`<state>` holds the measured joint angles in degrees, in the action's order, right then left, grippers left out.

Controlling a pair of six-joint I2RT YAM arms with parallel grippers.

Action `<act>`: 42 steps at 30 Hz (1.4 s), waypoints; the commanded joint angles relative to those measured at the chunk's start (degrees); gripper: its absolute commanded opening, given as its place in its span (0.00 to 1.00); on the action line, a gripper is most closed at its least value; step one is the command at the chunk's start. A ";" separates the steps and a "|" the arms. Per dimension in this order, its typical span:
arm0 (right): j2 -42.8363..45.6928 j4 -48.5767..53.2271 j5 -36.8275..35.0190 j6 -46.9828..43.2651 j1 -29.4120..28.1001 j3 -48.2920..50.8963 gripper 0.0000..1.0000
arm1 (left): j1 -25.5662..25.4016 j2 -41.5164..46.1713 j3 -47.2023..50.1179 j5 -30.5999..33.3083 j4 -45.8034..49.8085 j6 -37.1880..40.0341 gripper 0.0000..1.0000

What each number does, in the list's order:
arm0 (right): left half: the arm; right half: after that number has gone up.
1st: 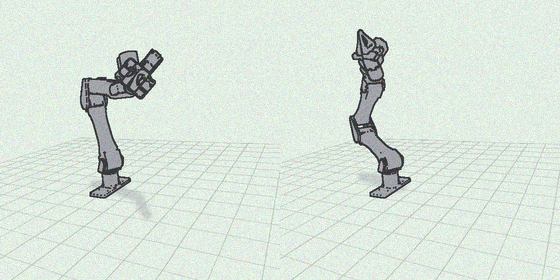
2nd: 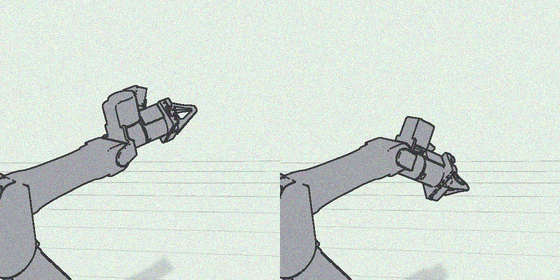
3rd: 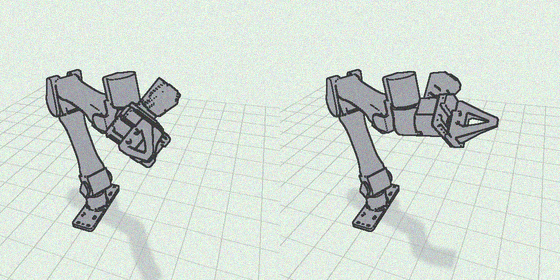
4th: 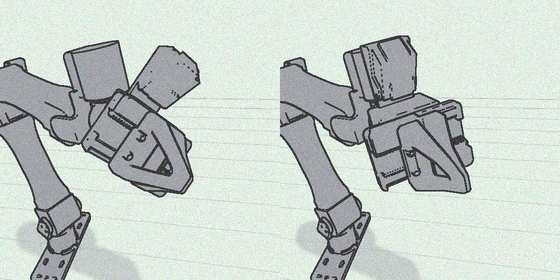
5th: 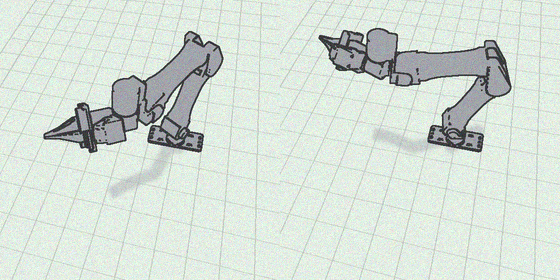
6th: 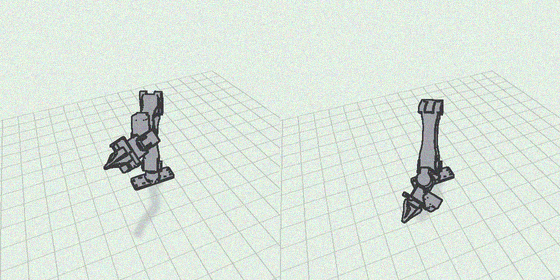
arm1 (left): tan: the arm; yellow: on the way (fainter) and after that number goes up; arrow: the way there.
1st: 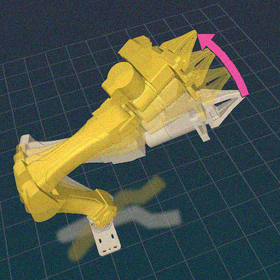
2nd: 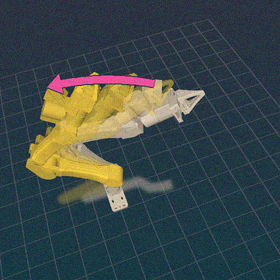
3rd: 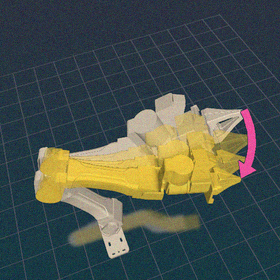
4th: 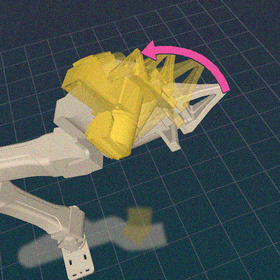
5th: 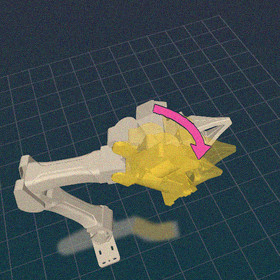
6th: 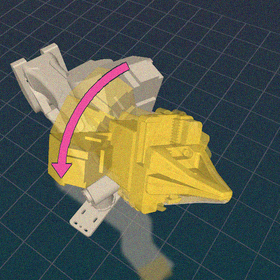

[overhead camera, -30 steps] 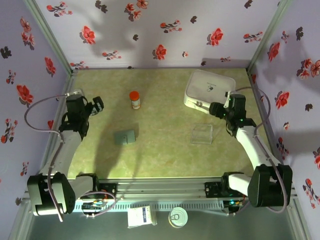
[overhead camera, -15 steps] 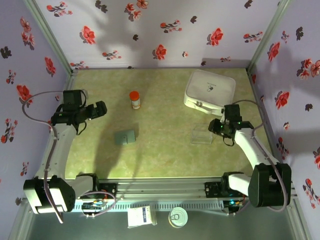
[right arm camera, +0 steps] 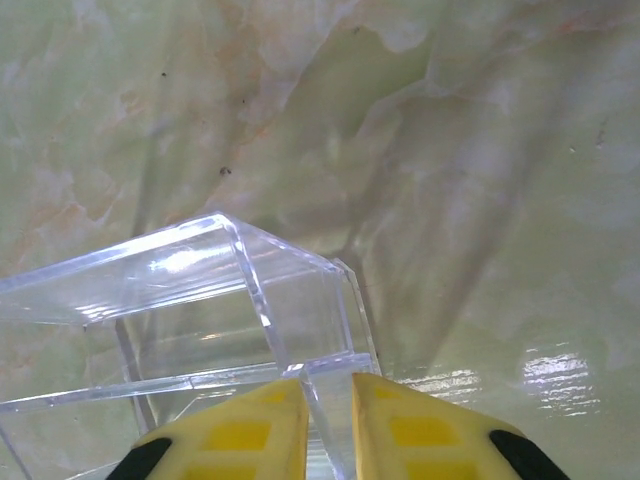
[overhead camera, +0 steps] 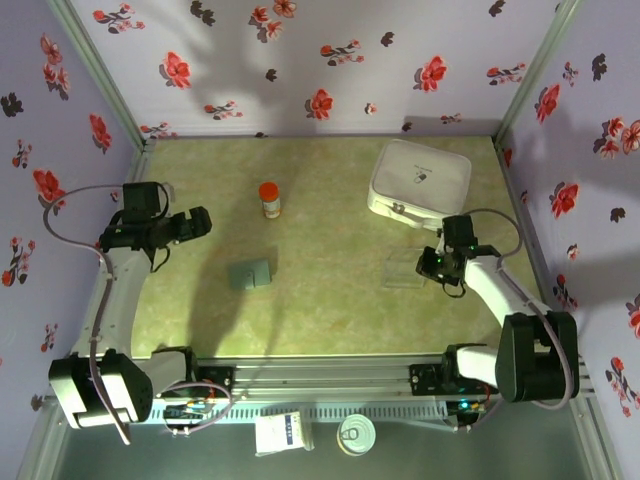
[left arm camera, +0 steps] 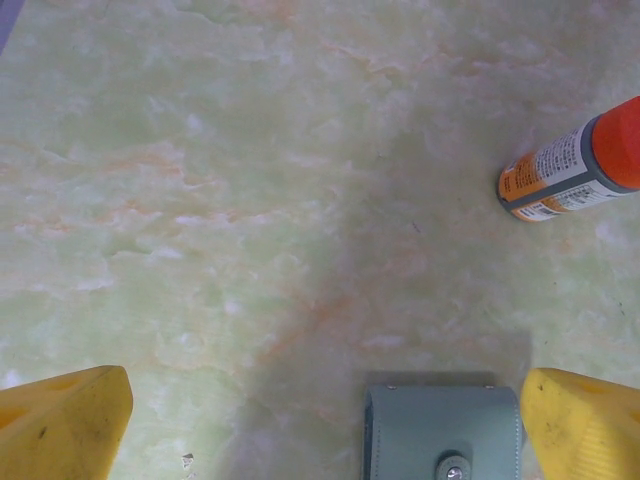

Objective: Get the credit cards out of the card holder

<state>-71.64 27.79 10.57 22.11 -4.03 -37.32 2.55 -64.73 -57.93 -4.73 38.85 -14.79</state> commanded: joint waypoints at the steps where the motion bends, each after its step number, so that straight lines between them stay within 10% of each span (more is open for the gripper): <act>1: -2.06 0.41 -0.98 -1.10 -0.36 -1.63 0.17 | 0.61 0.43 0.40 -0.89 0.96 0.68 1.00; 20: -7.57 4.99 -6.35 3.03 -11.22 -12.54 0.06 | 2.12 2.16 1.00 -0.37 0.43 0.81 1.00; 42: -54.87 26.72 -16.05 4.70 -26.54 -73.05 0.08 | 2.18 3.38 2.27 -2.23 0.96 0.99 1.00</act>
<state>-123.22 47.22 -3.25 25.58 -30.44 -104.53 4.21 -62.48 -56.58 -5.96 38.65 -14.61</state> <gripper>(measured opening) 0.087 0.998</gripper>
